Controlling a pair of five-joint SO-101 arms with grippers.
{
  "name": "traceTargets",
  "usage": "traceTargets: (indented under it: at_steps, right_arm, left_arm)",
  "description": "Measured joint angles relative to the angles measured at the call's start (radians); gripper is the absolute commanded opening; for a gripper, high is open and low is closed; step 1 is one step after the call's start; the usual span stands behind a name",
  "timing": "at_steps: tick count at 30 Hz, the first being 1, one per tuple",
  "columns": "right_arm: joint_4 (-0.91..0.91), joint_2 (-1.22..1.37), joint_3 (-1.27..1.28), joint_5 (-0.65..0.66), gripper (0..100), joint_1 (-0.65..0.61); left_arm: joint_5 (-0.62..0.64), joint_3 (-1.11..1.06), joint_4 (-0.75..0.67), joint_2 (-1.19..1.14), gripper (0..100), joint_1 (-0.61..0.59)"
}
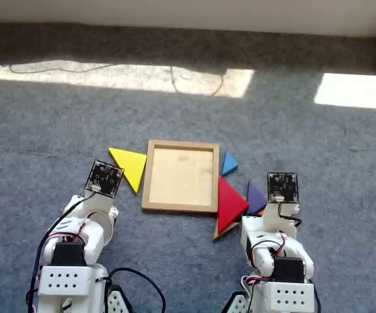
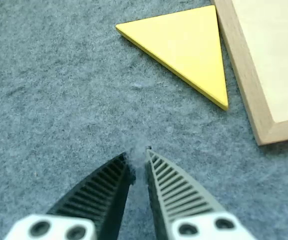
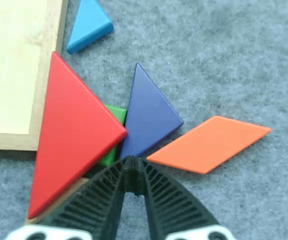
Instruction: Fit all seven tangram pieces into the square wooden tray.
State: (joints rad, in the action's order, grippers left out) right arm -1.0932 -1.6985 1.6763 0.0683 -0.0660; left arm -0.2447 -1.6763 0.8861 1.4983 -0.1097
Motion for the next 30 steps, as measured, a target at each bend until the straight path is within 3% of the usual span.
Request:
traceTargets:
  at_steps: [11, 20, 25, 30]
  right_arm:
    - [0.003, 0.002, -0.008, -0.003, 0.5, 0.032]
    - [-0.160, -0.008, -0.388, -0.057, 0.5, 0.040]
    - [-0.181, -0.009, -0.483, -0.123, 1.5, -0.066]
    - [-0.181, 0.012, -0.483, -0.187, 13.1, -0.175]
  left_arm:
    - [0.000, 0.000, 0.000, 0.000, 5, 0.000]
    - [0.000, 0.000, 0.000, 0.000, 5, 0.000]
    - [0.000, 0.000, 0.000, 0.000, 5, 0.000]
    - [0.000, 0.000, 0.000, 0.000, 5, 0.000]
